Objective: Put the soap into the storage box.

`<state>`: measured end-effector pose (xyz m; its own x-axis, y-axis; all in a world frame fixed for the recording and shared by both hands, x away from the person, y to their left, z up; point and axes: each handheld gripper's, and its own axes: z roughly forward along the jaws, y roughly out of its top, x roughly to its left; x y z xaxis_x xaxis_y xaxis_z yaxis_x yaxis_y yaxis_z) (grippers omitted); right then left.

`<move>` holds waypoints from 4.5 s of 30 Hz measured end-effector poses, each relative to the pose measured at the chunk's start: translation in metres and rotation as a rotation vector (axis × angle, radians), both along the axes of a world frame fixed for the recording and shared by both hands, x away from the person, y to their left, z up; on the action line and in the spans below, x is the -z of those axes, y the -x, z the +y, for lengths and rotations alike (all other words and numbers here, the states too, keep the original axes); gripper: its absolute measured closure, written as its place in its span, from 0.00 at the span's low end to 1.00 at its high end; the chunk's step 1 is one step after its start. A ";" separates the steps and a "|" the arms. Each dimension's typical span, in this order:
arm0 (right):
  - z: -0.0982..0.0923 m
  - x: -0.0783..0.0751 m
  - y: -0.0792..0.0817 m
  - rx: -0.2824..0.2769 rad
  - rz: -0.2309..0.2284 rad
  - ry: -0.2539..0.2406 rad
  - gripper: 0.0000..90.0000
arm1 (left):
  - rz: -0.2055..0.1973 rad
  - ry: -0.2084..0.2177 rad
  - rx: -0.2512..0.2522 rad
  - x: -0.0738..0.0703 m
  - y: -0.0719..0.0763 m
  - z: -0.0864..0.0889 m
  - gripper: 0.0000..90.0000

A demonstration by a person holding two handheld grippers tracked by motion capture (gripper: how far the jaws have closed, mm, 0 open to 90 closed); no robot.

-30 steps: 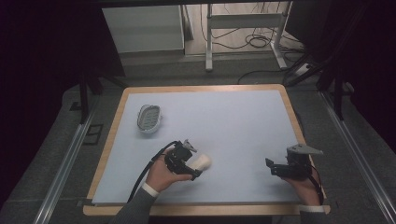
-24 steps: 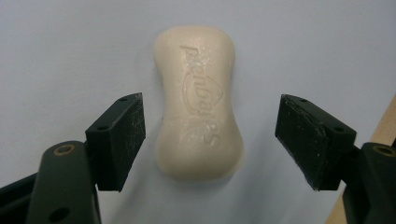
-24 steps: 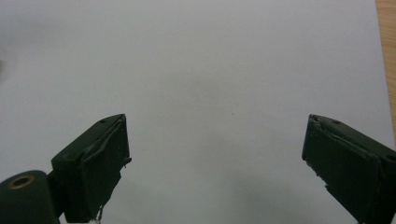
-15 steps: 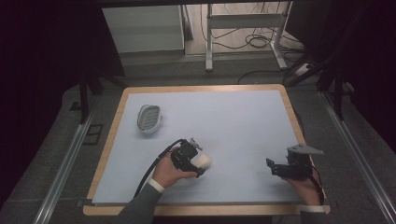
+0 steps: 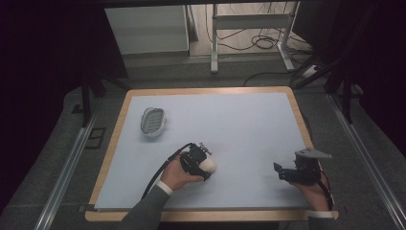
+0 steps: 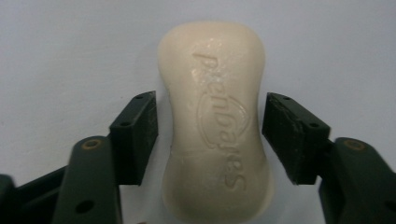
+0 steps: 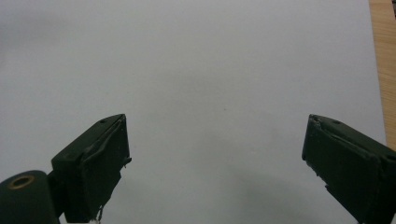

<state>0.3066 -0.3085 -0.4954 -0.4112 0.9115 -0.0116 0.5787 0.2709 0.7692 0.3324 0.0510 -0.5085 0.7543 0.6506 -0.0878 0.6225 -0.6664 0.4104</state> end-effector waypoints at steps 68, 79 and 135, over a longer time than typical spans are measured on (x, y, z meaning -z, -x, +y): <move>-0.010 -0.001 -0.001 0.037 -0.007 -0.003 0.08 | -0.098 0.077 -0.158 -0.069 -0.041 0.079 0.55; -0.010 -0.001 0.000 0.037 -0.007 -0.003 0.08 | -0.105 0.060 -0.191 -0.075 -0.052 0.092 0.55; -0.012 0.003 -0.003 0.046 0.009 0.005 0.08 | -0.058 0.098 -0.489 -0.063 -0.126 0.167 0.55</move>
